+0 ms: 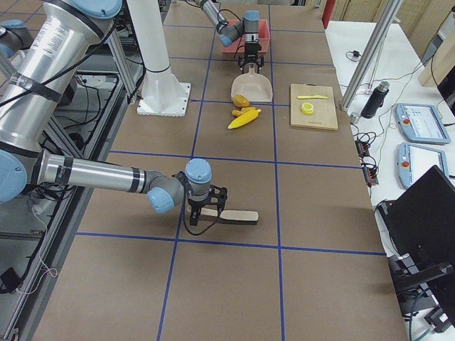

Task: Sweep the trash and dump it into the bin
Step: 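Reach the left gripper to the white dustpan handle and grasp it, then lift the white-handled brush with the right gripper and bring it behind the produce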

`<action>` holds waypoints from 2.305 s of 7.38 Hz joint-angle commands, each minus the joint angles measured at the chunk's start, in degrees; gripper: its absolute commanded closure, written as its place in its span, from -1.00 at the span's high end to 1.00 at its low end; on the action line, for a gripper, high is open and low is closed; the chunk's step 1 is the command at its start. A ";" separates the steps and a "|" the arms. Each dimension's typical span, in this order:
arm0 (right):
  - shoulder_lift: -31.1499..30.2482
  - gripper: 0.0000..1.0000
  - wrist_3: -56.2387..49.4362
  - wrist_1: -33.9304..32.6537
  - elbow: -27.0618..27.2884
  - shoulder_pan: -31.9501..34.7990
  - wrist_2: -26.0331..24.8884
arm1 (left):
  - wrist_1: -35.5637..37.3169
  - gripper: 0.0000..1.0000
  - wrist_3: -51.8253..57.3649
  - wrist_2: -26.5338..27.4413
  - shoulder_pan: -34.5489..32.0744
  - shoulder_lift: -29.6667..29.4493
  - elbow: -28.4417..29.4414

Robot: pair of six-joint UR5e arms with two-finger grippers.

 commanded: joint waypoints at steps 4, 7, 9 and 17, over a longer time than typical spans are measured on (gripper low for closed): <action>-0.68 -1.00 0.56 -0.06 1.94 -0.95 -0.94 | 0.26 0.88 -0.15 1.46 1.27 -0.75 0.68; -2.54 -1.00 3.71 -9.65 17.52 -4.52 -0.24 | 0.26 0.88 -0.15 1.90 1.27 -0.75 0.76; 3.76 -1.00 17.27 -13.85 24.35 -14.52 -1.81 | 0.44 0.88 -0.07 2.43 1.71 -0.75 0.76; 38.58 -1.00 28.95 -43.03 21.39 -33.46 -12.89 | 0.53 0.88 -0.07 2.34 1.71 -0.75 0.76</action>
